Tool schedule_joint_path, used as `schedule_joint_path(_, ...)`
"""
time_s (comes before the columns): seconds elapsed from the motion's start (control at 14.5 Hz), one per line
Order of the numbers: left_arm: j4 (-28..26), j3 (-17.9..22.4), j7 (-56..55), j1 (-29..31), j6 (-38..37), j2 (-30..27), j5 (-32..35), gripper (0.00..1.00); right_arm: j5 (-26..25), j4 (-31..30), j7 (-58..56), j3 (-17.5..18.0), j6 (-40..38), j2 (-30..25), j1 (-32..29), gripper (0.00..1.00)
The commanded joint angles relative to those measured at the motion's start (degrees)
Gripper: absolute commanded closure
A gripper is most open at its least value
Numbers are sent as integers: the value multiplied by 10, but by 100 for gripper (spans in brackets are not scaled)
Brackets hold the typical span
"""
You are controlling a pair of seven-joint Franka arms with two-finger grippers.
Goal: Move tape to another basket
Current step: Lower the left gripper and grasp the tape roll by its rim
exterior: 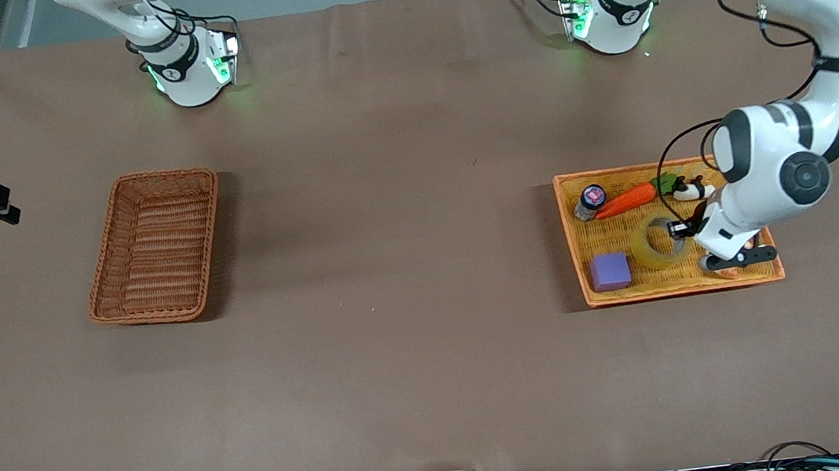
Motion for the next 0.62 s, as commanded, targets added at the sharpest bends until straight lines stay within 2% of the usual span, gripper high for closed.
schedule_joint_path(0.0,40,-18,-6,-15,-95,-73,6,100,-2,-1,-1,7,-1,-1,-7,0)
schedule_joint_path(0.21,123,-78,-45,-28,-168,-67,7,96,-2,-1,-1,7,-2,-1,-7,0)
schedule_joint_path(0.41,139,-156,-136,-43,-177,-56,11,94,-2,-1,-1,7,1,0,-8,0)
schedule_joint_path(0.55,162,-199,-207,-70,-177,-19,12,94,-2,-1,-1,7,1,0,-7,0)
